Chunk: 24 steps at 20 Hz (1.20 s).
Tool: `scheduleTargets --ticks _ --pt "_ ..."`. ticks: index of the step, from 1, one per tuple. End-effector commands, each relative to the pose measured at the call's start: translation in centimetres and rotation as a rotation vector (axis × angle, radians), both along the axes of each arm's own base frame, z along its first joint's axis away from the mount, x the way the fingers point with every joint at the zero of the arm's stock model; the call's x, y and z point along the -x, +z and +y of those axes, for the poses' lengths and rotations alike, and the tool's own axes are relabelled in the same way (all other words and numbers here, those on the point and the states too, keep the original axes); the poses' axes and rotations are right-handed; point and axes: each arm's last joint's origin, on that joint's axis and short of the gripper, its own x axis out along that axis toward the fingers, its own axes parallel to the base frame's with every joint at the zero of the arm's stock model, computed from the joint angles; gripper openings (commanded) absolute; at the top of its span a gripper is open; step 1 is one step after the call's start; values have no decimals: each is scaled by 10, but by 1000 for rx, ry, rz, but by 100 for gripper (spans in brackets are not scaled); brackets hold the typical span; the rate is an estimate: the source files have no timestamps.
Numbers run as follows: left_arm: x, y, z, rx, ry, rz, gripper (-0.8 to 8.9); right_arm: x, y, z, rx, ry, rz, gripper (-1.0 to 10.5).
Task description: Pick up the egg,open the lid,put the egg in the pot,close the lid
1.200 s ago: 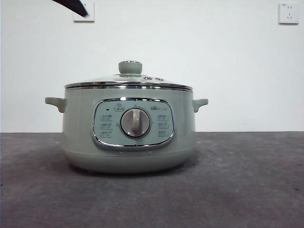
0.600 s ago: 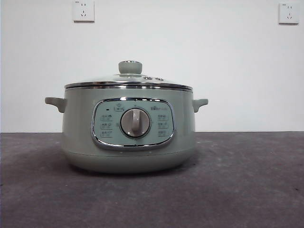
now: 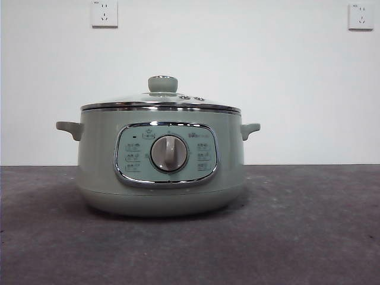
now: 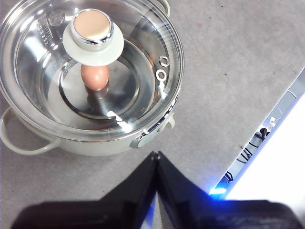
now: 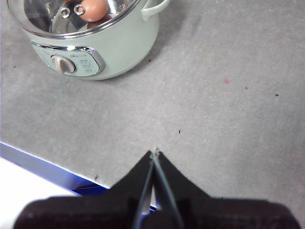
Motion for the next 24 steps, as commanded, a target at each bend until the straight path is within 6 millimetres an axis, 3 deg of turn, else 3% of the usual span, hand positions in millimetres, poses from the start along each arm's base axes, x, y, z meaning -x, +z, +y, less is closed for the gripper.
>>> scheduleTargets --ticks 1,8,11,16,18,20,24 --pt "0 0 -1 1 -5 -5 -4 -1 -2 1 -1 -6 6 2" --pt "-8 8 -5 62 -6 -106 -4 -1 -2 1 -1 -6 6 2" --pt "-20 23 -1 129 18 -301 -4 -1 -2 1 -1 -6 5 2" --pt "-10 44 36 191 121 -600 -4 -1 -2 1 -1 -6 6 2" --pt "3 33 58 191 210 -678 -4 -1 -2 1 -1 -6 6 2" --pt "21 10 78 169 301 -725 -4 -1 -2 1 -1 -6 6 2" --pt "59 -63 103 96 483 -778 -4 -1 -2 1 -1 -6 6 2"
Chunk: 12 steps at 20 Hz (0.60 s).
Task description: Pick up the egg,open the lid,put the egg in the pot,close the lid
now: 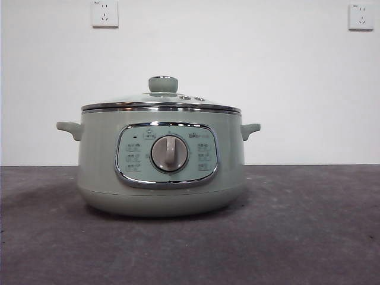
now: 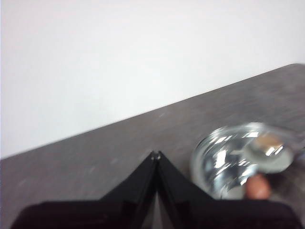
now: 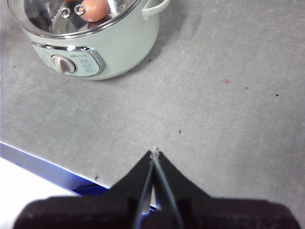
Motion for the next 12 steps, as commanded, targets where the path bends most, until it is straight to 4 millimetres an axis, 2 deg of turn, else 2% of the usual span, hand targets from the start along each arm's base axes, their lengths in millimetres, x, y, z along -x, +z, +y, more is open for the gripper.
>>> scheduleTargets --ticks 1,4,6,12 --pt "16 -47 7 -17 93 19 -4 -1 -2 1 -1 -6 5 2" --pt "30 -101 8 -2 124 38 -4 -1 -2 1 -1 -6 5 2" --pt "35 -130 8 14 129 53 -4 -1 -2 1 -1 -6 5 2" --pt "36 -196 10 144 202 36 -4 -1 -2 1 -1 -6 5 2"
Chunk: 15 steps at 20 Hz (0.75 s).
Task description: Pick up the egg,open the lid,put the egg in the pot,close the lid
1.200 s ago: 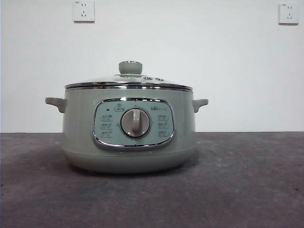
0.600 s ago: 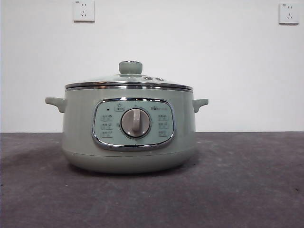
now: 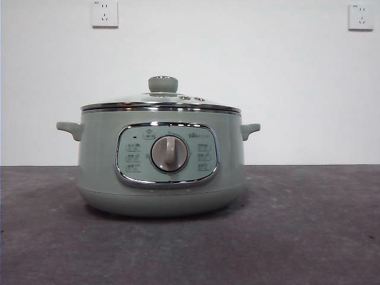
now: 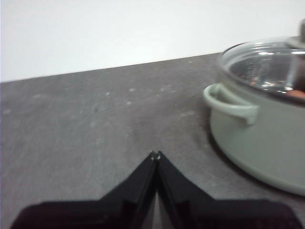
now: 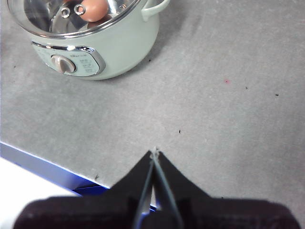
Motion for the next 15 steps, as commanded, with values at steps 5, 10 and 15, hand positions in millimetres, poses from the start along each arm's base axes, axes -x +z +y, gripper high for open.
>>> scheduleTargets --ticks 5,10,15 --pt "2 -34 3 80 93 19 -4 -1 -2 1 -2 -6 5 2" --pt "2 -34 3 81 89 11 -3 -1 -2 1 1 -9 4 2" --pt "2 -34 3 82 89 23 -3 -1 -2 1 3 -11 2 2"
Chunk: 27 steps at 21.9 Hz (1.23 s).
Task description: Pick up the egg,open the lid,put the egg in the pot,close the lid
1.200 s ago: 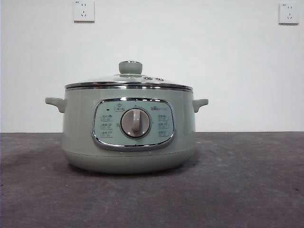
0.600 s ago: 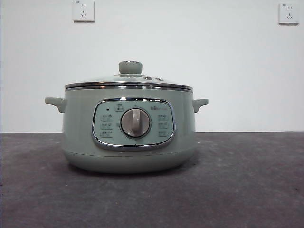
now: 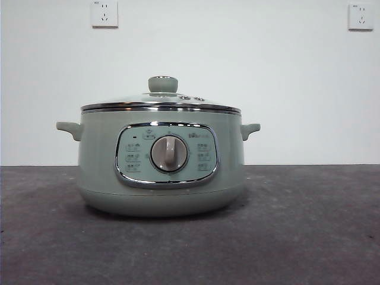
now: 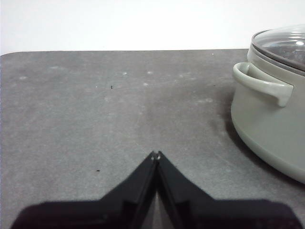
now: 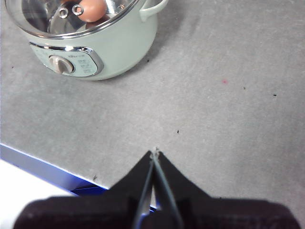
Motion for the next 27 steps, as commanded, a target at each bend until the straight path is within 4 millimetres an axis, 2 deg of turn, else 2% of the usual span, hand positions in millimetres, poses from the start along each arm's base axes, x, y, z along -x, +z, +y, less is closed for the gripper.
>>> scheduleTargets --ticks 1,8,10,13,15,17,20,27 --pt "-1 -3 0 7 4 7 -3 -1 -2 1 -1 -6 5 2" --pt "-1 -4 0 8 4 20 -3 -1 -1 0 23 7 -18 2" --pt "-2 -4 0 8 4 23 -3 -3 5 -5 32 -65 -129 2" --pt "-2 -5 0 8 4 28 -3 -4 20 -13 -85 -136 -331 2" --pt "-2 -5 0 9 4 34 -3 -2 20 -21 -95 -172 -469 2" --pt "-2 -6 0 9 4 40 -3 -2 6 -27 -59 -213 -583 2" --pt "-2 -6 0 9 4 44 -3 -11 -33 -31 -47 -272 -687 2" --pt "-2 -6 0 9 4 44 -3 -30 -113 -33 -57 -314 -736 2"
